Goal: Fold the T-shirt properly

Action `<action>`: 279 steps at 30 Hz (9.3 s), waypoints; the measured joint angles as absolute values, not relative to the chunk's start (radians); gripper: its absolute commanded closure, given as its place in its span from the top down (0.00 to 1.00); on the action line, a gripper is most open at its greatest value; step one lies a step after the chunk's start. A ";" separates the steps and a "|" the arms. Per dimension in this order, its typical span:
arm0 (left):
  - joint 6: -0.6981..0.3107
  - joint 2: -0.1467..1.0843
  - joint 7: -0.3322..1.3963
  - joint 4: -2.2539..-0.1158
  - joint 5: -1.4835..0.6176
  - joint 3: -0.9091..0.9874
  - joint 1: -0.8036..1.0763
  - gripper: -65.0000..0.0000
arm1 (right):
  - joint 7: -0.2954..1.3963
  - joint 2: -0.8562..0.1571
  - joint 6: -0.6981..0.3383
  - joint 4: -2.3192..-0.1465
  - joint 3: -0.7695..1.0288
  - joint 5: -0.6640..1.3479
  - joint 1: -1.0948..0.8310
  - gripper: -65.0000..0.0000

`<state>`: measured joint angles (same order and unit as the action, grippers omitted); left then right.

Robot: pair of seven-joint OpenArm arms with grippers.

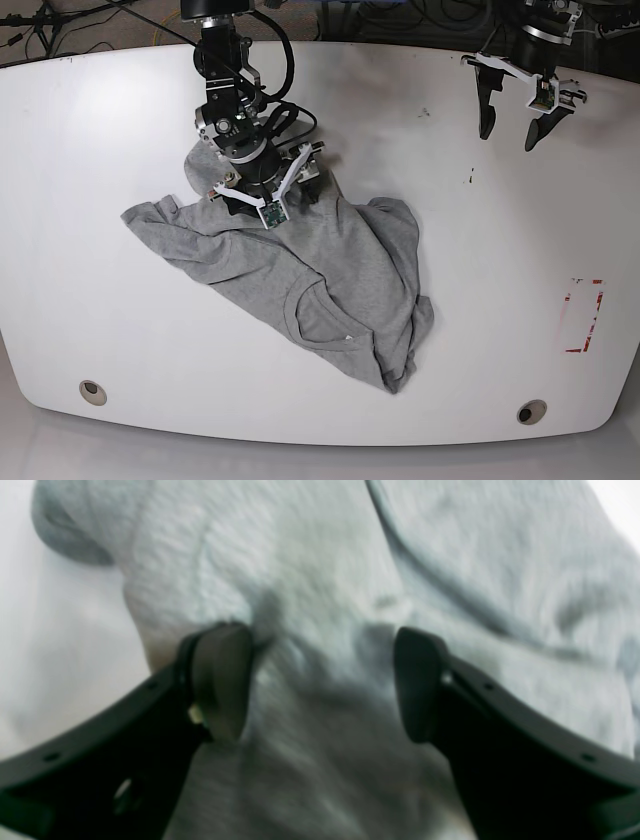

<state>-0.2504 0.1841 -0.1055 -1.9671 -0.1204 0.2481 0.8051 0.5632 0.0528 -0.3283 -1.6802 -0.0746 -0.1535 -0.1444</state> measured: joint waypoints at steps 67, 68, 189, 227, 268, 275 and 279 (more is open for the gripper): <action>-0.251 0.187 -0.115 -1.963 -0.120 0.249 0.748 0.60 | 0.535 0.067 -0.318 -1.723 -0.100 -0.161 -0.132 0.02; -0.251 0.187 -0.115 -1.963 -0.120 0.249 0.745 0.60 | 0.535 0.067 -0.318 -1.727 -0.100 -0.160 -0.132 0.01; -0.278 0.060 0.352 -1.502 -0.181 0.029 0.028 0.63 | 0.575 0.055 -0.318 -2.006 -0.112 -0.153 -0.049 0.01; -0.273 0.056 0.367 -1.298 -0.104 -0.017 -0.105 0.63 | 0.581 -0.037 -0.314 -1.955 0.056 -0.099 -0.071 0.01; -0.279 0.047 0.395 -0.857 -0.136 -0.010 -0.465 0.64 | 0.590 -0.037 -0.315 -1.957 0.033 -0.119 -0.074 0.01; -0.270 0.053 0.389 -0.795 -0.138 -0.029 -0.494 0.64 | 0.588 -0.033 -0.315 -1.962 0.024 -0.118 -0.079 0.02; -0.270 0.053 0.389 -0.778 -0.136 -0.041 -0.505 0.64 | 0.588 -0.031 -0.316 -1.963 0.022 -0.115 -0.082 0.02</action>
<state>-0.2699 0.0528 0.3885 -0.7780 -0.1356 -0.0406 -0.5049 0.5877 -0.0307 -0.3157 -1.9625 0.0216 -0.1150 -0.0818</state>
